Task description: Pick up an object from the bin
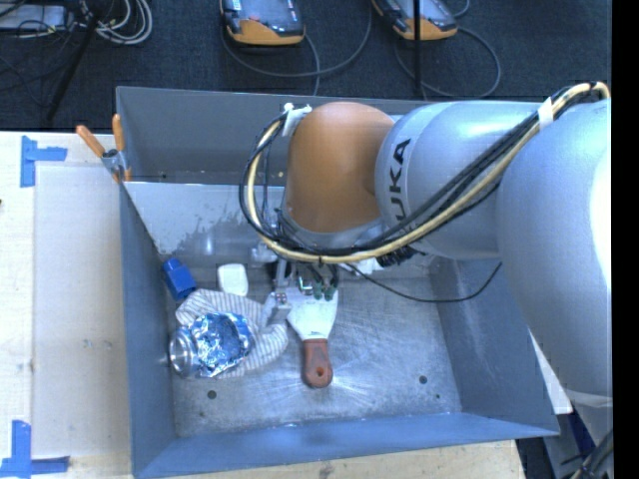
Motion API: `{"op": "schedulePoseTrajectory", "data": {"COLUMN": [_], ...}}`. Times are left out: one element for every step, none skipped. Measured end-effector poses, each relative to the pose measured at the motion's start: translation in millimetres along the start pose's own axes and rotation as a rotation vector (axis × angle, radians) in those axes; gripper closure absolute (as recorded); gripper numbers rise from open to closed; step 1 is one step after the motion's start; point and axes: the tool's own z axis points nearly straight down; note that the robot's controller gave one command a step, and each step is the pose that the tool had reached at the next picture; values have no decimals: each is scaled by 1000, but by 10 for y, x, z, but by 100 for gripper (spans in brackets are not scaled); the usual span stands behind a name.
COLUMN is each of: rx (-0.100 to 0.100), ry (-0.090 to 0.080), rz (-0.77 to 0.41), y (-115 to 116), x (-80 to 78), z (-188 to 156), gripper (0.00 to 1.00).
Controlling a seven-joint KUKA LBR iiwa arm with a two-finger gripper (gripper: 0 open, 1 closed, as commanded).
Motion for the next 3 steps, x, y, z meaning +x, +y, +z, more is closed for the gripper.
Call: {"op": "schedulePoseTrajectory", "data": {"rx": [-1,2,0], "ry": [-7,-12,-8], "rz": [3,-320,-356], "y": [-6,515,624], "x": [-20,321,361], "z": [-46,556,652], "gripper": [0,0,0]}}
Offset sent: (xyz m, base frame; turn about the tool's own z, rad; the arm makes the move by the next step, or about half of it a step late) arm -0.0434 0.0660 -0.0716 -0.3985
